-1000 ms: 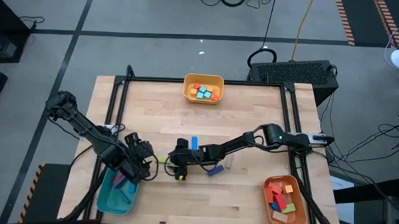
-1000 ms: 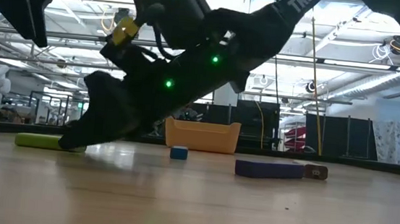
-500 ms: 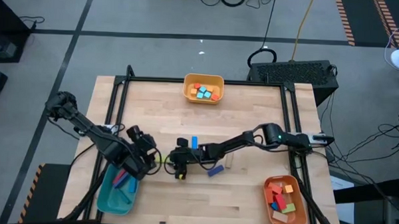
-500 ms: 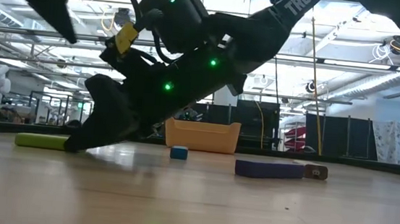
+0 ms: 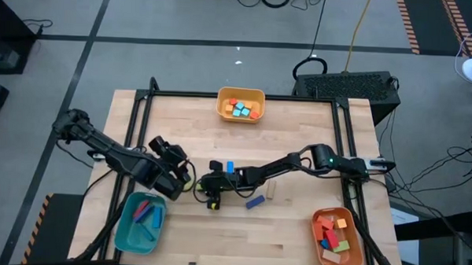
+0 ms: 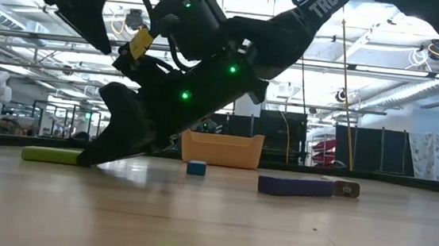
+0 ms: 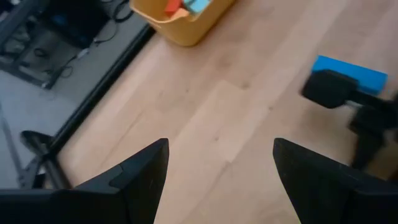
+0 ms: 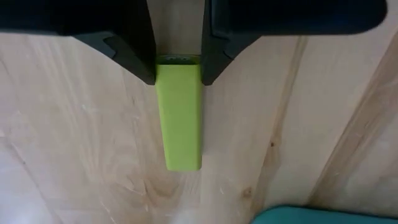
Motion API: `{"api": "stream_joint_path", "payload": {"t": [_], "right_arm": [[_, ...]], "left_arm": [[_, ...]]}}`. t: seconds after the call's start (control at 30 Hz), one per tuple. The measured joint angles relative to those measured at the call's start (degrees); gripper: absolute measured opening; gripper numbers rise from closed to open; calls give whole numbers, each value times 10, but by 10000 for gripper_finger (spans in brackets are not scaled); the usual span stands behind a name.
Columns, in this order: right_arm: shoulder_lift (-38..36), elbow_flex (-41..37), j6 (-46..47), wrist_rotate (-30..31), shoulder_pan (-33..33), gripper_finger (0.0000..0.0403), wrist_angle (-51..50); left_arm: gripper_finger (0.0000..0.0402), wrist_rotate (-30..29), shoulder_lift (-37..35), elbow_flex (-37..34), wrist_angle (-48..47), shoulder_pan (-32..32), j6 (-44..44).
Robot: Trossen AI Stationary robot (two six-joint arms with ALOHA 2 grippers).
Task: Sort blocks by size
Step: Put the small light green rectangle block into the green bin
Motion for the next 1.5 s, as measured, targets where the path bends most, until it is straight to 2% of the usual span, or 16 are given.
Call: {"api": "stream_joint_path", "payload": {"t": [0.2, 0.3, 0.5, 0.6, 0.7, 0.97, 1.2, 1.33, 1.5], "right_arm": [[-25, -2, -2, 4, -1, 80, -47], [-43, -2, -10, 21, 0, 81, -72], [-79, -2, -36, 30, 1, 82, -142], [-92, -2, -52, 48, 3, 83, -147], [-104, -1, -81, 87, 6, 83, -157], [-131, -2, -120, 213, 22, 84, -290], [-141, -5, -107, 237, 34, 84, -402], [-171, -66, -104, 227, 34, 84, -373], [-252, -198, -84, 222, 32, 84, -286]], "left_arm": [[290, -13, 0, 0, 2, 37, 0], [290, -14, 0, 0, 2, 49, -30], [290, -9, 0, 0, 6, 45, -80], [290, -11, 0, -4, 17, 32, -95], [290, -15, 1, -18, 61, 19, -96], [290, -18, 1, -101, 253, -2, -110], [290, 8, 1, -134, 316, 3, -110], [290, 30, 1, -138, 344, 18, -96], [290, 70, 1, -163, 434, 35, -42]]}}
